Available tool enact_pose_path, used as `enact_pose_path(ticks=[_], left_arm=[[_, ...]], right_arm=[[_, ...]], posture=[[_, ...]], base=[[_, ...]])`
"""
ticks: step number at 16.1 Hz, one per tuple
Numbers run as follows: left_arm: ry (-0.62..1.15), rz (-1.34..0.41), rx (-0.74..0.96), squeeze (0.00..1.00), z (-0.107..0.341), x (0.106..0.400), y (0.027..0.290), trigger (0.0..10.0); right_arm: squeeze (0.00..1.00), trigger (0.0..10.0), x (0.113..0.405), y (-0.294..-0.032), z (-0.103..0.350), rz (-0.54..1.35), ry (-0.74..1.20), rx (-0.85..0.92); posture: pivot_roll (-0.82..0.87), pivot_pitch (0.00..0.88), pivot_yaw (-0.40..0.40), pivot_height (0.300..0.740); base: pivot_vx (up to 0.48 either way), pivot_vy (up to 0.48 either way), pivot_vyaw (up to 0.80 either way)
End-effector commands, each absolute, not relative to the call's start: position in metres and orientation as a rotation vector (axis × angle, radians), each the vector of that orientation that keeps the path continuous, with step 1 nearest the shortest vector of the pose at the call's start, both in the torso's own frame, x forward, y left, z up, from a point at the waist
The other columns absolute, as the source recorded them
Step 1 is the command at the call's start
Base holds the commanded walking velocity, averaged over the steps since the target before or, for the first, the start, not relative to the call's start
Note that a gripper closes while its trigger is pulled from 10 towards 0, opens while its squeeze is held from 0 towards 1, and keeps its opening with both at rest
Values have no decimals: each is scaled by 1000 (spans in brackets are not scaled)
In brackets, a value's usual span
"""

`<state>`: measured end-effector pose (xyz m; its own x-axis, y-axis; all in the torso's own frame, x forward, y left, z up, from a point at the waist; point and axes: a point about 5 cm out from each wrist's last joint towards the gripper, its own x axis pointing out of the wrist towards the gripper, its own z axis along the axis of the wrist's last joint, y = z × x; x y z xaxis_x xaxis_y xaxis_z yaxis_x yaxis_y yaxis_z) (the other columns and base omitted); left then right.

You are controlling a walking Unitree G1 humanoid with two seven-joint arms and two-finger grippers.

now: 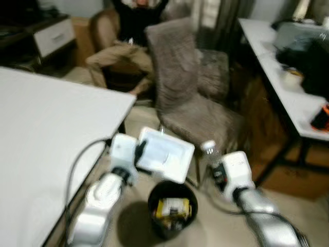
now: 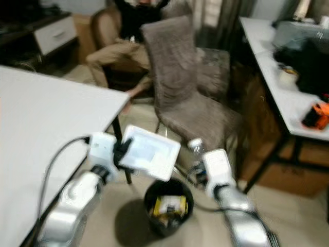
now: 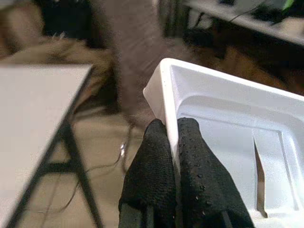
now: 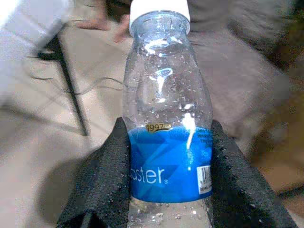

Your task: Picking trash to rubbish bin

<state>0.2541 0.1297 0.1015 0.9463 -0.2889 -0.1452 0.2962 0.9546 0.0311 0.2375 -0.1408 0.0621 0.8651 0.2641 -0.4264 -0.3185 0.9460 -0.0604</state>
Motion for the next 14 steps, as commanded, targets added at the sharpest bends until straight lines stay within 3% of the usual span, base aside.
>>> enact_pose_path(ticks=[1, 6, 10, 14], left_arm=[[138, -293, 43, 0, 104, 254, 127, 10000], [141, -242, 140, 0, 108, 245, 141, 10000], [115, -254, 275, 0, 120, 244, 154, 10000], [125, -274, 280, 0, 124, 241, 158, 10000]], right_arm=[[0, 10000, 238, -148, 59, 294, 446, -154], [0, 10000, 257, -145, 25, 348, 459, -261], [0, 10000, 295, -140, 25, 369, 430, -268], [0, 10000, 317, -137, 33, 354, 411, -195]], posture=[[-176, 16, -76, 740], [-124, 110, -78, 740], [-97, 166, -78, 740], [-77, 191, -63, 740]], base=[[0, 0, 0], [0, 0, 0], [0, 0, 0], [0, 0, 0]])
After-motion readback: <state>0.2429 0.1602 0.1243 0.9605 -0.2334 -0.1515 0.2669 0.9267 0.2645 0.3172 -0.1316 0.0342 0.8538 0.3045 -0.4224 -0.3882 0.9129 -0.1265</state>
